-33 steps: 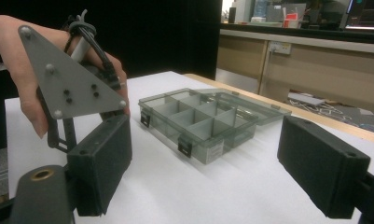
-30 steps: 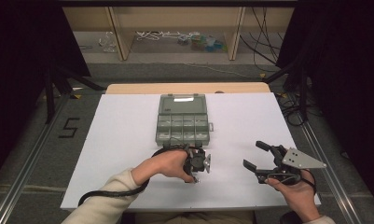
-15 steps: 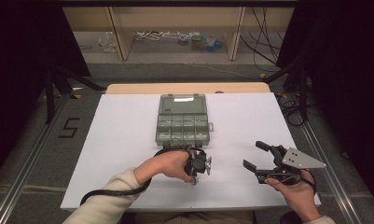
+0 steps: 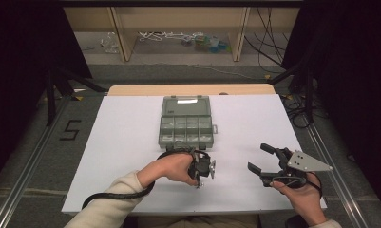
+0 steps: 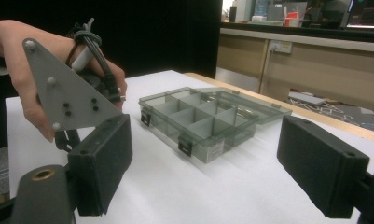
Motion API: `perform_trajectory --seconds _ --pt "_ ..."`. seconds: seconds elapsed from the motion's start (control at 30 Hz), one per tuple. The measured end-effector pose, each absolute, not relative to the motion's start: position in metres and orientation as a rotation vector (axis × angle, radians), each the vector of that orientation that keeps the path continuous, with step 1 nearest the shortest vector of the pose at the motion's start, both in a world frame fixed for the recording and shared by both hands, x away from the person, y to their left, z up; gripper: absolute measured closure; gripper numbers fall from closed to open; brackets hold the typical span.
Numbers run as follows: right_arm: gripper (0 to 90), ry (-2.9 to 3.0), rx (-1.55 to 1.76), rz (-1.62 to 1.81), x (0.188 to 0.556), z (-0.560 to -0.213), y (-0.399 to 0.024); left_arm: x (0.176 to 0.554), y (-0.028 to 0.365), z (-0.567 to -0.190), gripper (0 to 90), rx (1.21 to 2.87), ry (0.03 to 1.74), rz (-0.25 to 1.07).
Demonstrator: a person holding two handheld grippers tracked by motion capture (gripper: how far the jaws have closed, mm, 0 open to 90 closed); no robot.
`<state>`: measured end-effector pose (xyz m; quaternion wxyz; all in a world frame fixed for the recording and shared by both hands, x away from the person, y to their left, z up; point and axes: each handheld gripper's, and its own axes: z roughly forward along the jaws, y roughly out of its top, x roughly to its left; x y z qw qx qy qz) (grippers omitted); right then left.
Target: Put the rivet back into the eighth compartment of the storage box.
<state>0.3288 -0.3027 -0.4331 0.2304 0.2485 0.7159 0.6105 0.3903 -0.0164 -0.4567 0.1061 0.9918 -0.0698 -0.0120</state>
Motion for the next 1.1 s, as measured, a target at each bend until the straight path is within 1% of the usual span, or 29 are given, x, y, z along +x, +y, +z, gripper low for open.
perform_trajectory --seconds 0.1,0.17,0.2,0.23,0.3,0.43,0.47,0.57,0.6,0.63,0.77,0.9,1.1 --pt "19.1 1.983 0.684 1.671 0.328 -0.433 -0.304 0.389 -0.015 -0.458 82.4 2.893 -0.155 -0.054" --pt "19.2 1.981 0.686 1.672 0.328 -0.432 -0.304 0.391 -0.014 -0.456 82.4 2.902 -0.168 -0.022" --pt "19.2 1.980 0.686 1.672 0.328 -0.433 -0.304 0.391 -0.013 -0.456 82.4 2.887 -0.141 -0.028" --pt "19.2 1.980 0.685 1.672 0.328 -0.433 -0.303 0.392 -0.012 -0.454 82.4 2.893 -0.167 -0.019" --pt "19.2 1.984 0.691 1.674 0.328 -0.432 -0.303 0.391 -0.010 -0.452 82.4 2.859 -0.129 -0.016" --pt "19.3 1.979 0.687 1.673 0.328 -0.433 -0.304 0.393 -0.006 -0.445 82.4 2.826 -0.122 0.021" --pt "19.3 1.980 0.686 1.673 0.328 -0.433 -0.304 0.393 -0.006 -0.444 82.4 2.807 -0.098 0.020" --pt "19.4 1.965 0.686 1.683 0.329 -0.433 -0.303 0.396 -0.003 -0.439 82.4 2.799 -0.115 0.055" --pt "19.3 1.964 0.687 1.683 0.329 -0.433 -0.304 0.394 -0.003 -0.440 82.4 2.769 -0.074 0.041" --pt "19.4 1.982 0.714 1.686 0.327 -0.433 -0.303 0.397 -0.001 -0.437 82.4 2.781 -0.110 0.063" --pt "19.5 1.968 0.681 1.684 0.329 -0.433 -0.304 0.398 0.003 -0.434 82.3 2.745 -0.097 0.087" --pt "19.6 1.984 0.718 1.686 0.327 -0.433 -0.303 0.400 0.009 -0.431 82.4 2.703 -0.086 0.108" --pt "19.7 1.985 0.721 1.688 0.327 -0.433 -0.303 0.404 0.013 -0.427 82.4 2.647 -0.072 0.178"
